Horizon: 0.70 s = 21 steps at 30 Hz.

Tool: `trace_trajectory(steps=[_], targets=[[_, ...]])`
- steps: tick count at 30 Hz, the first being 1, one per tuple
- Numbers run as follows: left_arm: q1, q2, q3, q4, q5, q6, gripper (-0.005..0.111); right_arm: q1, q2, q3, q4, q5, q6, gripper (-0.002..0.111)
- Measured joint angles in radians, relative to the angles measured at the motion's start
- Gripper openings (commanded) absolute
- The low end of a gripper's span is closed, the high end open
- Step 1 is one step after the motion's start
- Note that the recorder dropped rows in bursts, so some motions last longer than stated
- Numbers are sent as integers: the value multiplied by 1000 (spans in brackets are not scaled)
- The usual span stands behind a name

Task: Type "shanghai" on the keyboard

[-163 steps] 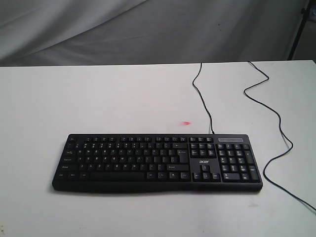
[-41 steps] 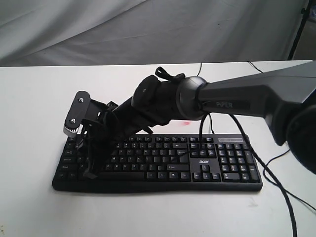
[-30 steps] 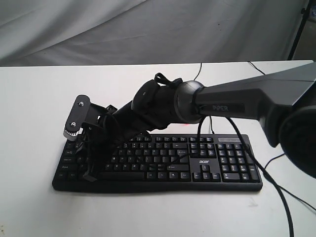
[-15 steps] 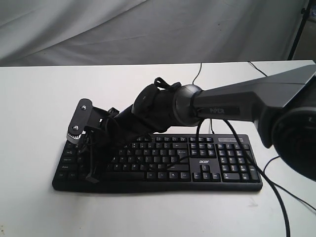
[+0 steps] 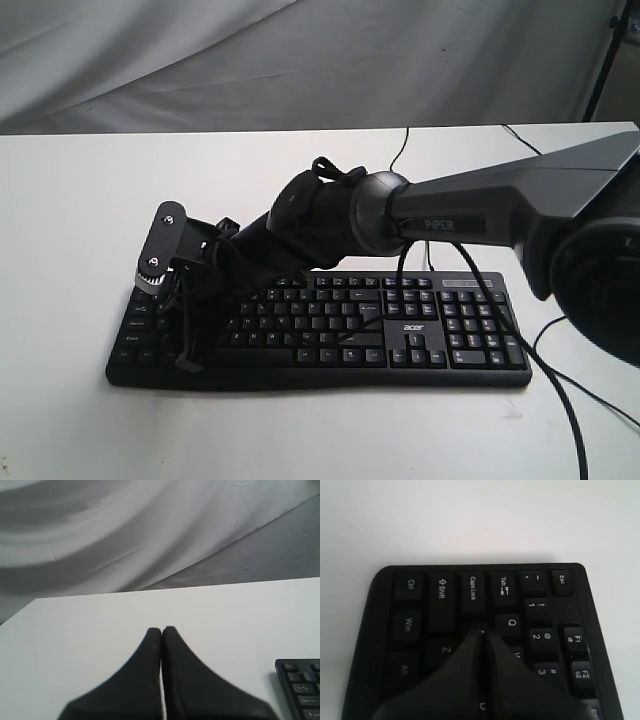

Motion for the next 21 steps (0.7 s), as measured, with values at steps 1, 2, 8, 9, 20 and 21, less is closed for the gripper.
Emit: trace_trajectory(steps=[1,2,8,9,20,21], targets=[[0,0,0,0,0,0,1,0,0,0,0,0,0,0],[0,0,0,0,0,0,1,0,0,0,0,0,-4,0],[0,0,0,0,0,0,1,0,0,0,0,0,-4,0],[0,0,0,0,0,0,1,0,0,0,0,0,-5,0],[0,0,0,0,0,0,1,0,1,0,0,0,-10,0],[0,0,0,0,0,0,1,0,2,0,0,0,-10,0]])
